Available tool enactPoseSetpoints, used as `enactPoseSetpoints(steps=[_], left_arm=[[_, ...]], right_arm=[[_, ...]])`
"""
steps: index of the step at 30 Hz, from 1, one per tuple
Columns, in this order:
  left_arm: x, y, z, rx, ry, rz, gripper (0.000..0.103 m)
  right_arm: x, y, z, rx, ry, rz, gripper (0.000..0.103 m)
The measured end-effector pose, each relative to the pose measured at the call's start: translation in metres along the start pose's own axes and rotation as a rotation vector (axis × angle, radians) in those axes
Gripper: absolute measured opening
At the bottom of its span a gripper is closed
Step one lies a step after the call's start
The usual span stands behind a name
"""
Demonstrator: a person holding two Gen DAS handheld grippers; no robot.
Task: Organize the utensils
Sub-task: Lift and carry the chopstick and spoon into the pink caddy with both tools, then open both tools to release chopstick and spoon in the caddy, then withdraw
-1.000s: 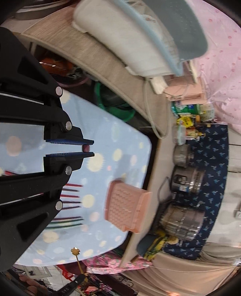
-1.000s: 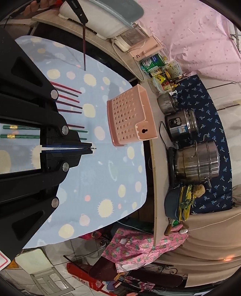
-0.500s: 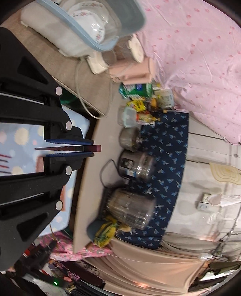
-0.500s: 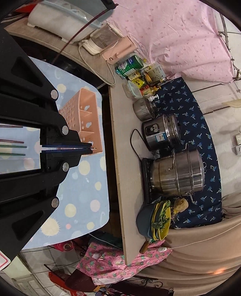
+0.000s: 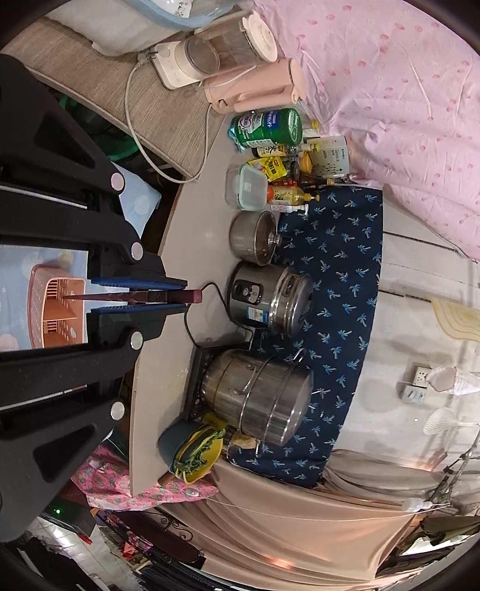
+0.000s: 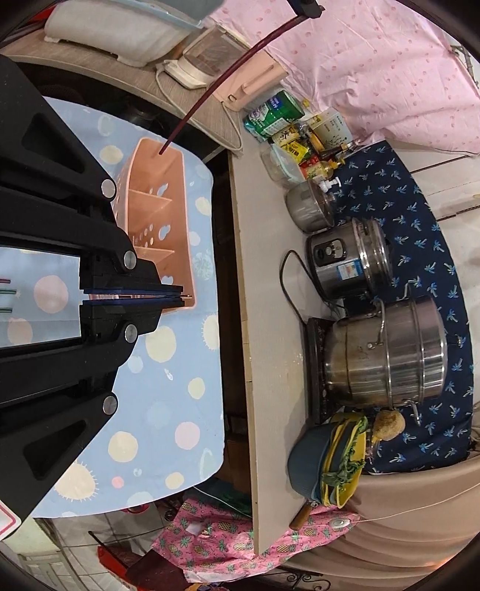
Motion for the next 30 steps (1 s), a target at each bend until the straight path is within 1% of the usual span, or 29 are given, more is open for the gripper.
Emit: enactPoseSetpoints(steps=[4, 10, 12, 13, 15, 16, 17, 19, 22, 24, 30], left_arm=[[-0.002, 0.013, -0.016, 0.031, -0.01, -0.004, 0.007], [0.006, 0.031, -0.032, 0.072, -0.043, -0.005, 0.007], [0.01, 0.036, -0.035, 0.082, -0.042, 0.001, 0.007], [0.013, 0.038, -0.035, 0.081, -0.045, 0.004, 0.009], [0.017, 0.041, -0.034, 0.078, -0.051, 0.011, 0.02], [0.021, 0.042, -0.031, 0.072, -0.061, 0.015, 0.032], [0.023, 0.042, -0.028, 0.064, -0.065, 0.017, 0.041], [0.027, 0.044, -0.02, 0.051, -0.077, 0.008, 0.049], [0.035, 0.05, -0.006, 0.046, -0.092, 0.001, 0.051], [0.04, 0.056, 0.003, 0.05, -0.093, -0.004, 0.052], [0.06, 0.09, 0.034, 0.068, -0.138, -0.044, 0.053]], right_arm=[[-0.006, 0.004, -0.012, 0.018, 0.006, -0.005, 0.001], [-0.012, 0.007, -0.028, 0.035, 0.007, -0.011, 0.002], [-0.011, 0.007, -0.028, 0.026, 0.01, -0.008, 0.004], [-0.011, 0.007, -0.027, 0.023, 0.009, -0.01, 0.006], [-0.01, 0.006, -0.021, 0.01, 0.005, -0.012, 0.012], [-0.009, 0.005, -0.017, 0.002, 0.006, -0.013, 0.013], [-0.008, 0.005, -0.012, -0.008, 0.004, -0.014, 0.014], [-0.006, 0.005, 0.0, -0.025, -0.002, -0.017, 0.016], [-0.003, 0.007, 0.02, -0.049, -0.011, -0.024, 0.021], [0.0, 0.013, 0.035, -0.06, -0.02, -0.025, 0.027], [0.009, 0.047, 0.073, -0.059, -0.026, -0.006, 0.03]])
Point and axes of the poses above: each gripper's, at about its wrist camera, not at the fingertips, and z roughly against the way its jaws point, x to its left, y to its underside, the point moved 5 cm from there along -z, roughly the way its jaws point, and after that the axes turned 12 degrees about -y, right-handed, at the moved point
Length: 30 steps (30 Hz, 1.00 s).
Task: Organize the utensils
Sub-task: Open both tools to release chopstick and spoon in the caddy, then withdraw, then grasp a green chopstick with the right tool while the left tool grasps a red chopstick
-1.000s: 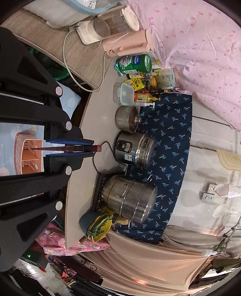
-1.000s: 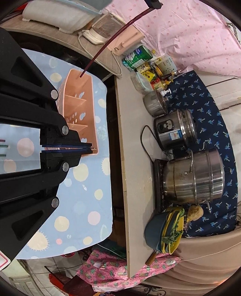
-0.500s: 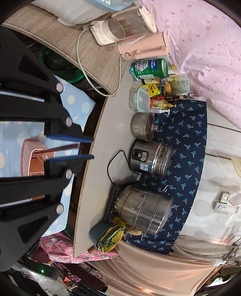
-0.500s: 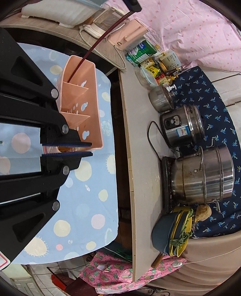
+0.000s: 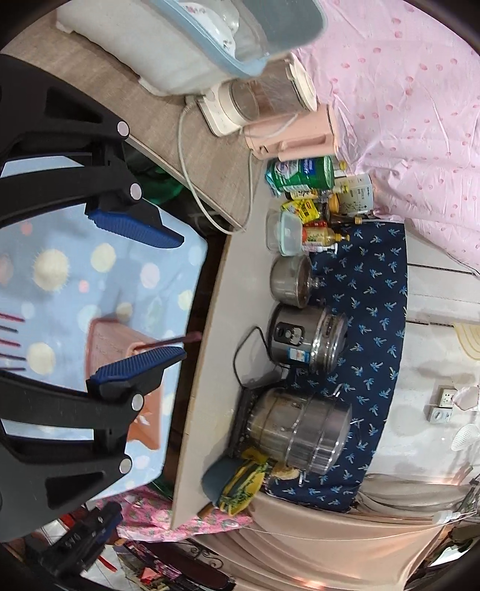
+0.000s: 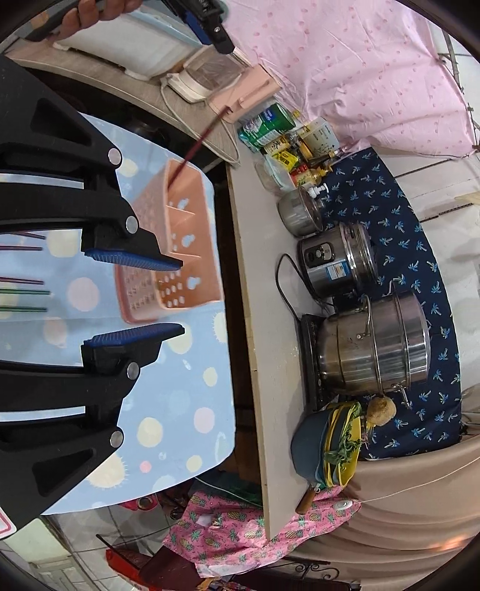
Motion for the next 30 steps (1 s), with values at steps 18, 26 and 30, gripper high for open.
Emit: enactPoseSetpoints(steps=[18, 26, 30], left_arm=[[0.047, 0.158, 0.042, 0.163, -0.063, -0.107, 0.053], [0.047, 0.225, 0.044, 0.254, -0.056, -0.145, 0.053], [0.049, 0.248, 0.045, 0.291, -0.048, -0.141, 0.053]], right_arm=[[0.01, 0.159, 0.065, 0.122, 0.072, 0.065, 0.034], [0.0, 0.22, 0.068, 0.209, 0.073, 0.04, 0.034], [-0.001, 0.239, 0.067, 0.233, 0.062, 0.025, 0.034]])
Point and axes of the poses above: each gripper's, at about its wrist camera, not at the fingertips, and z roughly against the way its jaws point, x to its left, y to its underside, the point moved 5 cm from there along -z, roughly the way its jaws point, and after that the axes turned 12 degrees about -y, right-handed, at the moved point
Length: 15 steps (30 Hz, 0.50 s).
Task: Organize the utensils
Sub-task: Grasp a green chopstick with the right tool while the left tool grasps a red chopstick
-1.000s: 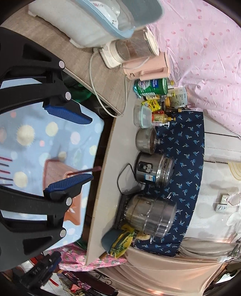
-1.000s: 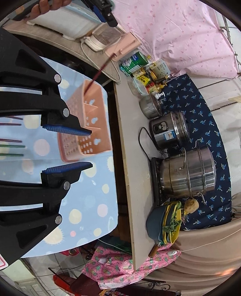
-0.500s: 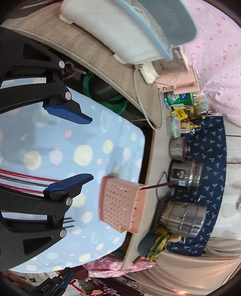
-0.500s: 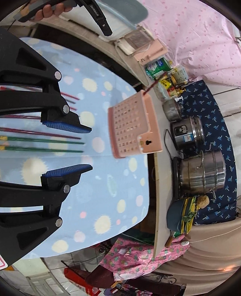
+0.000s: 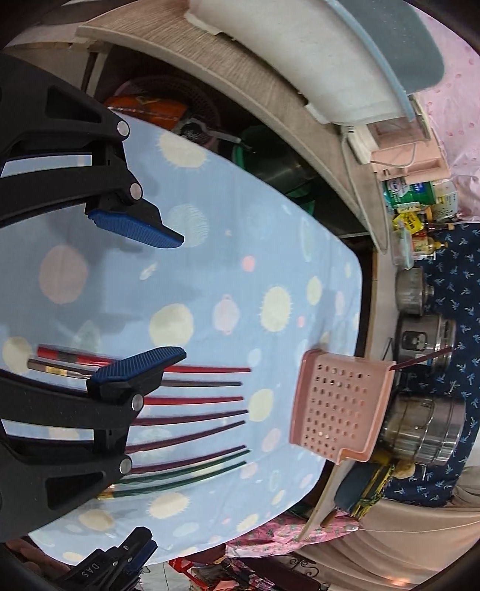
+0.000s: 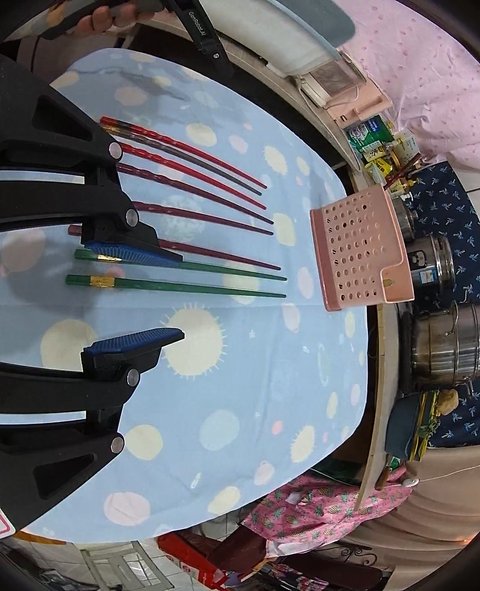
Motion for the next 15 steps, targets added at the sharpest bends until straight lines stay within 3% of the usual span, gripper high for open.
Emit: enactPoseSetpoints(steps=[15], left_arm=[[-0.001, 0.044, -0.01, 0.08, 0.015, -0.014, 0.053]], right_arm=[[0.006, 0.041, -0.02, 0.075, 0.01, 0.019, 0.03]])
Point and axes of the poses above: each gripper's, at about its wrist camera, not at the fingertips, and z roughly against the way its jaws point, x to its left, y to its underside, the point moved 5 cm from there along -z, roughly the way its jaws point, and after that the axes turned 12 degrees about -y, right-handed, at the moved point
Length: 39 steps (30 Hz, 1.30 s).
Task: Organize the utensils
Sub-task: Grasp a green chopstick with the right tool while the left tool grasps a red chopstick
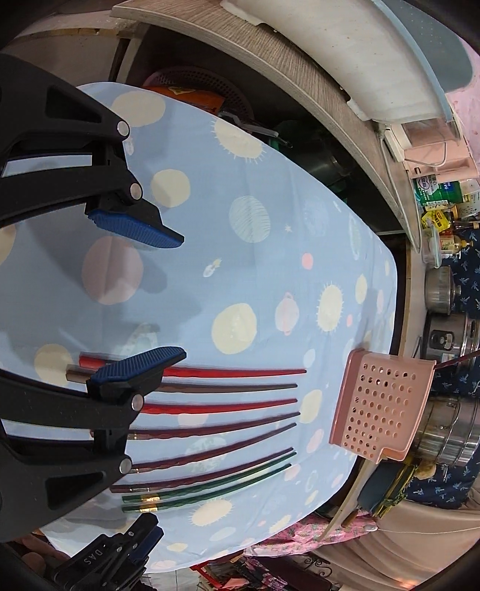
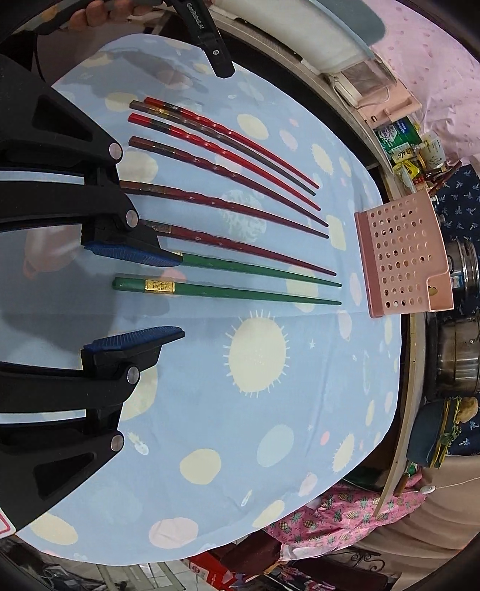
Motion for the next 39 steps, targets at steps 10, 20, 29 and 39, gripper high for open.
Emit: enactPoseSetpoints(steps=[10, 20, 29, 39], left_arm=[[-0.008, 0.012, -0.002, 0.026, 0.02, -0.017, 0.053], [-0.02, 0.021, -0.003, 0.046, 0.051, -0.041, 0.057], [-0.028, 0.03, -0.008, 0.07, 0.057, -0.062, 0.057], [-0.027, 0.04, -0.019, 0.107, 0.045, -0.066, 0.057]], right_arm=[[-0.005, 0.011, -0.011, 0.032, 0.016, -0.001, 0.011], [-0.008, 0.012, -0.01, 0.027, 0.035, 0.004, 0.007], [-0.009, 0.012, -0.01, 0.027, 0.031, 0.001, 0.007], [-0.009, 0.012, -0.01, 0.027, 0.03, 0.0, 0.007]])
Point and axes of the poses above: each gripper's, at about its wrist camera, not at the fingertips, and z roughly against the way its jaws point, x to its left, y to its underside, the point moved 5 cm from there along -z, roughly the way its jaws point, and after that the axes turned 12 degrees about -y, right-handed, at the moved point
